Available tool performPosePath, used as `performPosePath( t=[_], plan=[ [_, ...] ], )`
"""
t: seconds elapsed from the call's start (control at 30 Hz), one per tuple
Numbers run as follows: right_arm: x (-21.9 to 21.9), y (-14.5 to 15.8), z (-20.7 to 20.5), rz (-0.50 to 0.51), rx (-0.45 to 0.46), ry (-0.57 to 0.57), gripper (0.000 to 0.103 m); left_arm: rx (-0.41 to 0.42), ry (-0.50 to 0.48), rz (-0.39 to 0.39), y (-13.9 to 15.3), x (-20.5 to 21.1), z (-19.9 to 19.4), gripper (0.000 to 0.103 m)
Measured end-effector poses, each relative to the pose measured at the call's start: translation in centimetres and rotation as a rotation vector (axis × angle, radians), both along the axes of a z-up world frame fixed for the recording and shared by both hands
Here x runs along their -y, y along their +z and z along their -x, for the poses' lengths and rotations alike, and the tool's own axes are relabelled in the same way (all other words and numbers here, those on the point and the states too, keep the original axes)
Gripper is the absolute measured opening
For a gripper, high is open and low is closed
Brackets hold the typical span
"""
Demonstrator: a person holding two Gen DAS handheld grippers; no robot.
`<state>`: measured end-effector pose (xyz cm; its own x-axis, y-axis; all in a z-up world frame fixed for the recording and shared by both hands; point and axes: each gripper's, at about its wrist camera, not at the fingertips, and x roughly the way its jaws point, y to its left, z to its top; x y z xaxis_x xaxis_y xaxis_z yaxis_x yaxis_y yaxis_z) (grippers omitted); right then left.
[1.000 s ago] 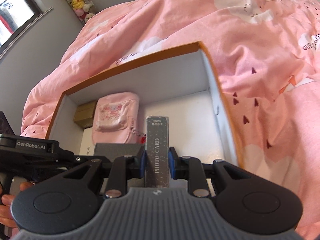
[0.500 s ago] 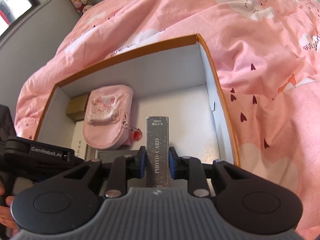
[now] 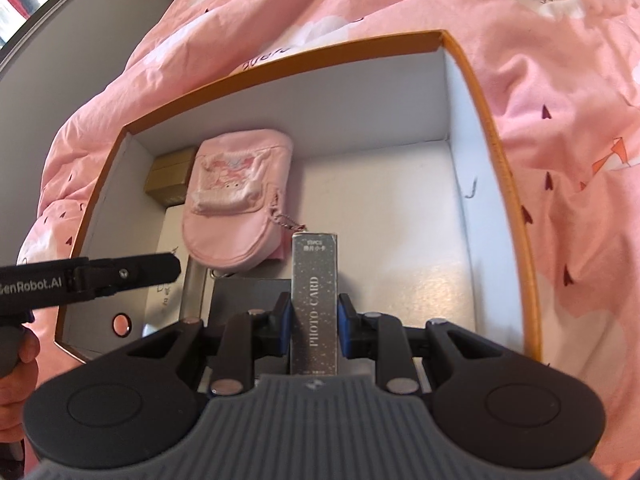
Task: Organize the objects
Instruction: 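Lower the black case into the orange box and open the left gripper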
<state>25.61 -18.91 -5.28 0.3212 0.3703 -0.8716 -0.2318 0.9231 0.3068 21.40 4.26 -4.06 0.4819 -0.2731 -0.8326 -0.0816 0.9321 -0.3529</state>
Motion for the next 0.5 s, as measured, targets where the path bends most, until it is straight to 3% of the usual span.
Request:
performPosePath(
  t=[0.3, 0.5],
  plan=[
    [-1.8, -0.3, 0.3, -0.050, -0.028, 0.046, 0.024, 0.101, -0.002, -0.164, 1.1, -0.4, 1.3, 0.061],
    [-1.7, -0.7, 0.1, -0.083, -0.058, 0.031, 0.024, 0.093, -0.028, -0.151, 0.7, -1.2, 1.3, 0.063]
  ],
)
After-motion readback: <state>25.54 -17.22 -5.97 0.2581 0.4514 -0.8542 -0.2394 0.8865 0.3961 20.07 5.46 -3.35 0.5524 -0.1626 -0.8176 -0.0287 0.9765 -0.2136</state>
